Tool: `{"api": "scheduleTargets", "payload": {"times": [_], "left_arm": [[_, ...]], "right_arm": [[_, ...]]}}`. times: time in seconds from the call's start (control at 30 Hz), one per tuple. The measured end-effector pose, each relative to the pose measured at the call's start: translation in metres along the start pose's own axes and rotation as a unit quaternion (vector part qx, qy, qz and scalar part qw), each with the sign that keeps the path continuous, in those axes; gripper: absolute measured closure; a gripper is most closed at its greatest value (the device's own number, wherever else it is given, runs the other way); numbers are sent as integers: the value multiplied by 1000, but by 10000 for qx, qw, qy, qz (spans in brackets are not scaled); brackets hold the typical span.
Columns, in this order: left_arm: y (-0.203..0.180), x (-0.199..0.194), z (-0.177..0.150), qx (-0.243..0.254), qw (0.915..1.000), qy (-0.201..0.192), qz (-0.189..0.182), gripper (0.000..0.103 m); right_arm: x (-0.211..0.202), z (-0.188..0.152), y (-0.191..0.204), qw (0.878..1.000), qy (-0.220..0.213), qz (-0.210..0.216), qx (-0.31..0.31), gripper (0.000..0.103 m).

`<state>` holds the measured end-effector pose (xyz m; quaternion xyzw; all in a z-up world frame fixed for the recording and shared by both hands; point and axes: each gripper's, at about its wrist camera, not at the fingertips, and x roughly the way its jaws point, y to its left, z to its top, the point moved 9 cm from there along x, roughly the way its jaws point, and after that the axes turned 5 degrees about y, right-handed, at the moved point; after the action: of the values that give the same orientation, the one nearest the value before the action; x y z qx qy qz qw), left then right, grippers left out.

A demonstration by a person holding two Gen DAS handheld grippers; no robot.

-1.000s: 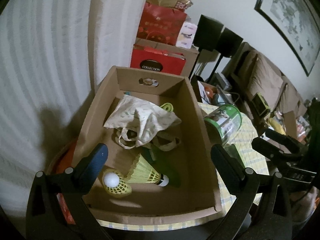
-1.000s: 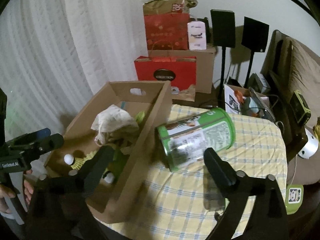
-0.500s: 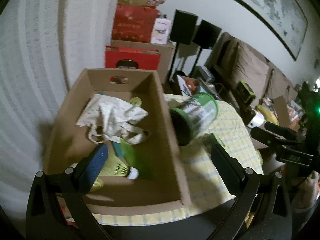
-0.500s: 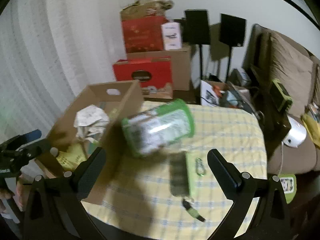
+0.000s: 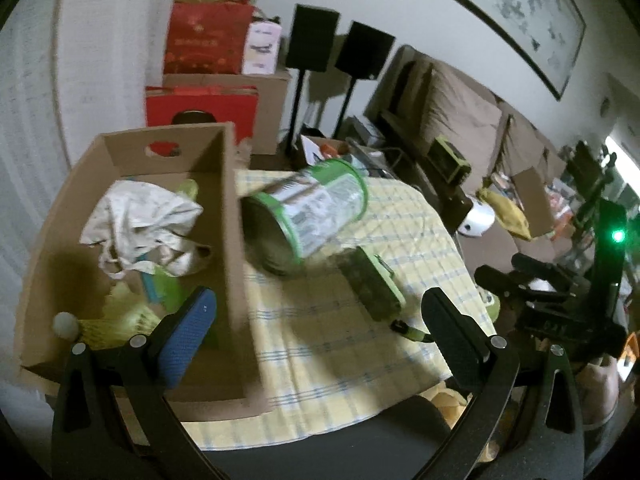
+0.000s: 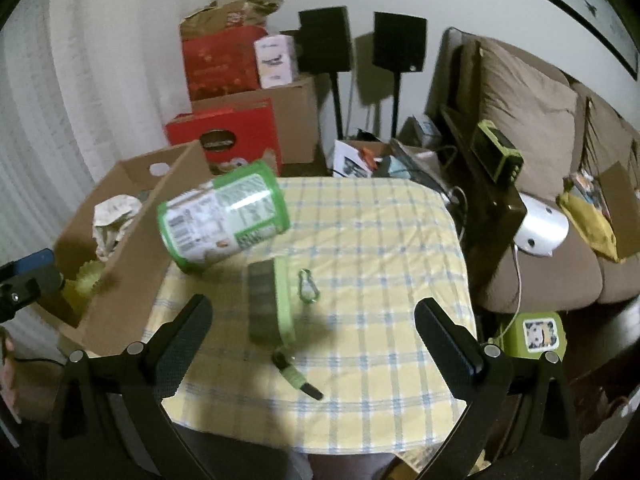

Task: Organize objects
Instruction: 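Move the left gripper to the green-rimmed dark plastic case on the cloth, then grasp the dark case by its green rim with the left gripper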

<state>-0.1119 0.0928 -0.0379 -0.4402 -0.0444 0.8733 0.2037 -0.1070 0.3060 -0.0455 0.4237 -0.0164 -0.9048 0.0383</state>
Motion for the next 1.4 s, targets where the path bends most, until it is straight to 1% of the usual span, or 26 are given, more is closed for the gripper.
{"api": "scheduleTargets", "payload": {"times": [0.23,0.5,0.73,0.87,0.97,1.1,1.2,1.3,1.37,1.4], "left_arm": [[-33,28,-4,168,9997,132,-92,0],[-58,60,-7,291,9992,266,-61,0],[-77,102,-12,396,9975,567,121,0],[-76,122,-13,301,9971,596,364,0],[-73,138,-13,233,9961,687,492,1],[-70,154,-16,135,9949,813,584,1],[-68,164,-18,47,9936,896,681,8],[-68,177,-23,24,9918,1061,709,11],[-68,183,-26,11,9908,1133,737,16],[-67,186,-28,4,9903,1170,747,27]], "right_arm": [[1,-8,-37,9989,-25,-130,453,1],[3,-14,-56,9980,-22,-311,552,1],[3,-19,-77,9959,-82,-386,809,1],[4,-23,-86,9951,-62,-408,899,1],[6,-26,-90,9943,-64,-448,961,1],[7,-29,-94,9937,-69,-423,1032,1],[8,-30,-97,9935,-59,-433,1047,1],[11,-32,-99,9932,-32,-436,1078,1],[12,-34,-100,9930,-20,-459,1091,1],[13,-35,-102,9928,-12,-480,1097,1]]}}
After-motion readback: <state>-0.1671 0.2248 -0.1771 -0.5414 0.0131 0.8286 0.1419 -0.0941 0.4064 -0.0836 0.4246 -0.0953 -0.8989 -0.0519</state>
